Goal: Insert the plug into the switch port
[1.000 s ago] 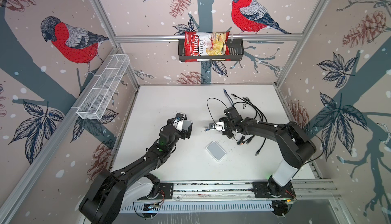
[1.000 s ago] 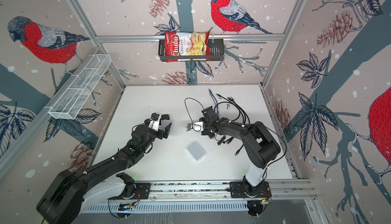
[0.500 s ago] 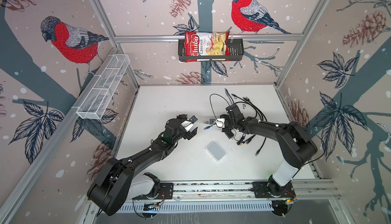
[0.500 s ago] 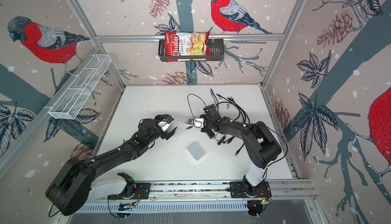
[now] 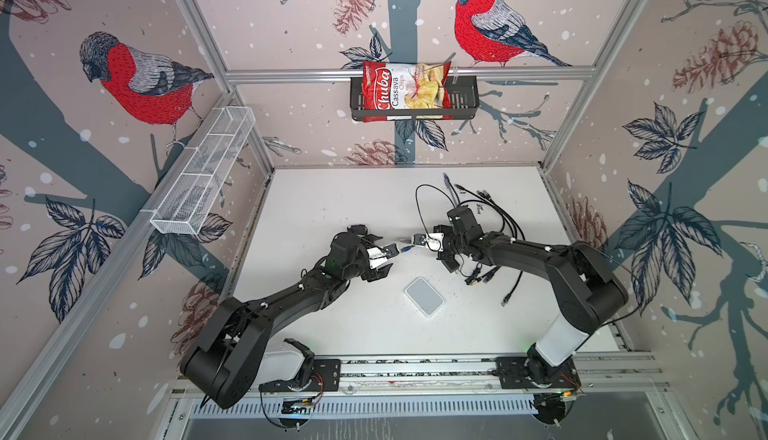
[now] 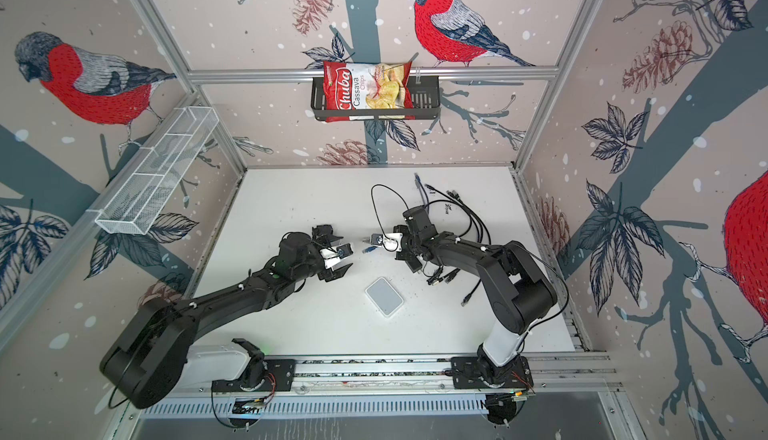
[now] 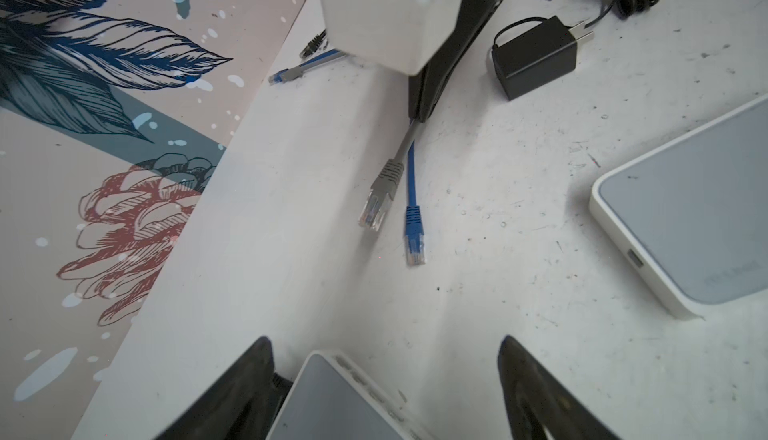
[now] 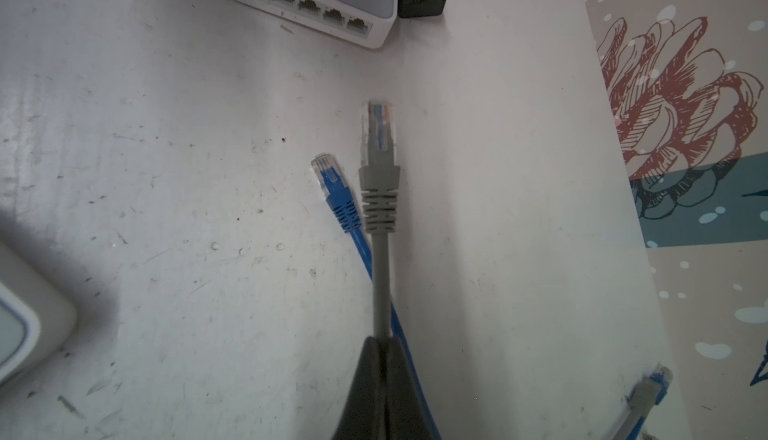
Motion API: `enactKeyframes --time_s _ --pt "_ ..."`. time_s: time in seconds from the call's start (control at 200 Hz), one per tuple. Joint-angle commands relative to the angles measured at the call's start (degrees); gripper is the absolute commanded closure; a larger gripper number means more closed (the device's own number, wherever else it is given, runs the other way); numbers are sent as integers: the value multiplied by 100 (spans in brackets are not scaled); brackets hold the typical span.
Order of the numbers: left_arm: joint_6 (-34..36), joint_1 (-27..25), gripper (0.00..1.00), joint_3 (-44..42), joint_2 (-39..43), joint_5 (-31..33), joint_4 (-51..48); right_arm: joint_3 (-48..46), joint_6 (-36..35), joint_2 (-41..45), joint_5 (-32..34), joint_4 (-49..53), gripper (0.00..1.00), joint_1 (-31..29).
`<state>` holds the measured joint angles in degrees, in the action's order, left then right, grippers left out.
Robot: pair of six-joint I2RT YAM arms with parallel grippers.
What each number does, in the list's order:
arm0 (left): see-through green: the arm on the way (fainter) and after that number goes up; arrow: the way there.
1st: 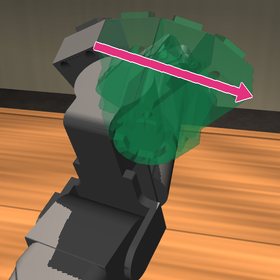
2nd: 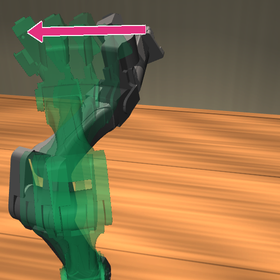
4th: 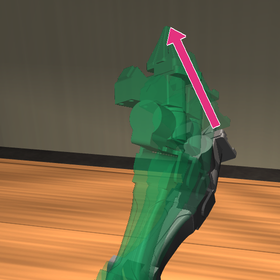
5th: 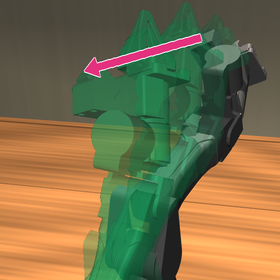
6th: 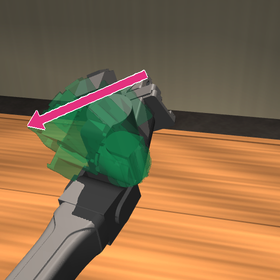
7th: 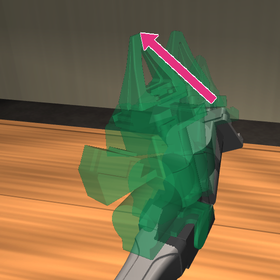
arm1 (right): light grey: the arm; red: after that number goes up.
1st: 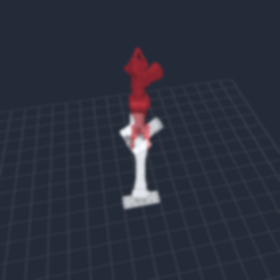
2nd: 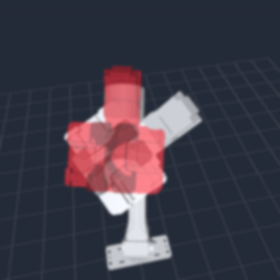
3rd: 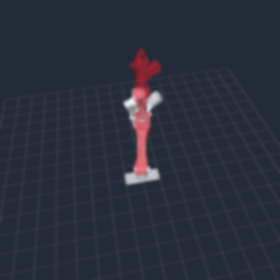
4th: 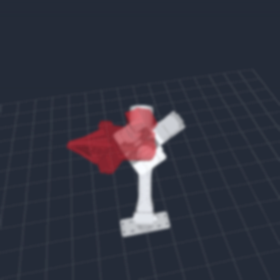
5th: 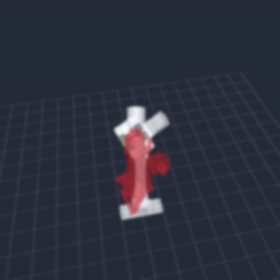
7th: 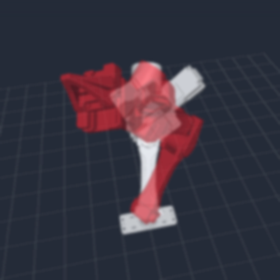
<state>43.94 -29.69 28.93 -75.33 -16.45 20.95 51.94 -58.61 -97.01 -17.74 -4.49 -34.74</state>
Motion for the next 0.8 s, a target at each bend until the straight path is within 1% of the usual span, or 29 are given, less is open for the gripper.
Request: enactKeyframes --time_s 0.0,0.12,0.285,0.465,0.67,0.795 --pt "63 -3 18 105 -234 -395 324 1 -62 76 -264 -175 100 -17" --pt "-13 -1 23 284 -525 -511 426 -52 -64 106 -365 -183 100 -32" --pt "-17 -2 29 717 -984 -520 162 -121 -59 124 -388 -228 100 -68" --pt "202 -4 35 1091 -1436 -649 -78 -124 -55 129 -406 -270 100 -82" --pt "336 0 44 1253 -1636 -612 -266 -131 -50 107 -415 -279 100 -77" --pt "323 1 45 1274 -1603 -489 -491 -129 -60 94 -414 -254 99 -77"
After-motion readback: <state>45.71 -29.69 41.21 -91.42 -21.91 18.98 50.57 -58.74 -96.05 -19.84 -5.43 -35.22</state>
